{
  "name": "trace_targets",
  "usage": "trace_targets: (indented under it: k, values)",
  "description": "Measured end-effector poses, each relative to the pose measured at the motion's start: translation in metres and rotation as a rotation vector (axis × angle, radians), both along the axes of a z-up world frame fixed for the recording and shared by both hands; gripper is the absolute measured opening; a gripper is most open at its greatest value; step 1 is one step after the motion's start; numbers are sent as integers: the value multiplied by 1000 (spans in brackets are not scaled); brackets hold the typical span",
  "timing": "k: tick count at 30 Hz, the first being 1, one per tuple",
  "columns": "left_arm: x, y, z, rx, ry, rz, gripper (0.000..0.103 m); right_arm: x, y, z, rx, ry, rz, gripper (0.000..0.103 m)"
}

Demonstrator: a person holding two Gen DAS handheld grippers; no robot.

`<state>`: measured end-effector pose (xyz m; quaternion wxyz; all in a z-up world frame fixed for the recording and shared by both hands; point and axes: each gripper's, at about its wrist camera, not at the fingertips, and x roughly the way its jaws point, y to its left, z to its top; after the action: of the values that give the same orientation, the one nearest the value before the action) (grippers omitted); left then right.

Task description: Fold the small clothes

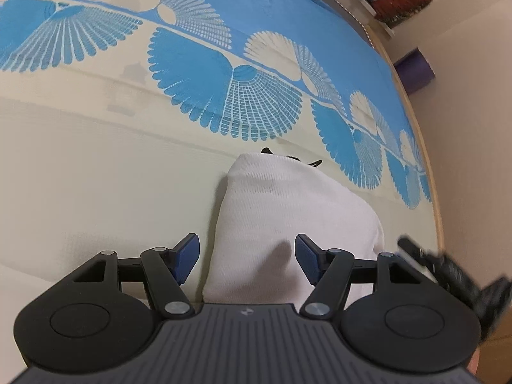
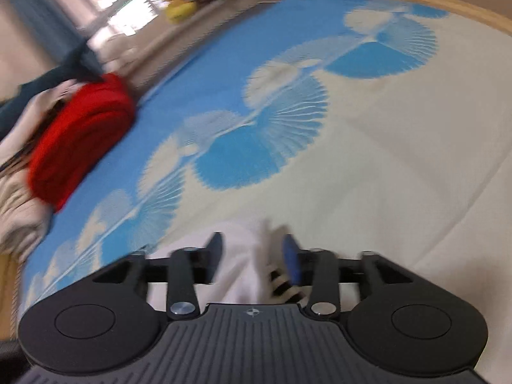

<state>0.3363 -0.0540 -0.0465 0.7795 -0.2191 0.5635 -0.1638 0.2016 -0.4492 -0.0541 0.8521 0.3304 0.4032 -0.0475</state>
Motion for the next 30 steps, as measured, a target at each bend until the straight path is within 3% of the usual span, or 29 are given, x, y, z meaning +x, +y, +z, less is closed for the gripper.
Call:
trace_targets:
  k: [2,4,5,6,7,14,16,18,19,20,25,27,28,30]
  values:
    - [3,-1,-6,-15,17,9,73,-6,3,-7,38,46,94,58]
    - [6,-3,-14,-21,36,19,73,-7,9,-18,14,114,174,54]
    - [8,-2,-17,-24,45,27,74,-8,13,-25,-31,151,217,26]
    - [10,-1,-21,-33,59,41,75,-9,14,-31,-49,169,251,10]
    - [11,1,-24,-47,71,58,76,-11,13,-33,-50,168,257,3]
    - [18,3,-39,-102,105,82,83,-21,-1,-31,-4,157,193,3]
    - [19,3,-45,-119,108,83,83,-23,0,-32,12,159,187,11]
    - [20,5,-52,-142,132,96,83,-22,0,-35,25,184,165,48]
    - [20,5,-56,-163,140,100,83,-21,0,-37,26,198,154,78]
    - [21,4,-59,-183,146,101,84,-19,1,-40,29,213,156,92]
    - [21,-2,-78,-252,169,98,85,-11,8,-56,30,243,190,86]
    - [22,-5,-81,-265,176,102,83,-8,11,-55,27,227,200,77]
    - [23,-7,-80,-269,168,93,81,-6,12,-56,58,216,206,59]
    - [23,-11,-75,-242,137,62,67,-4,15,-53,87,201,198,27]
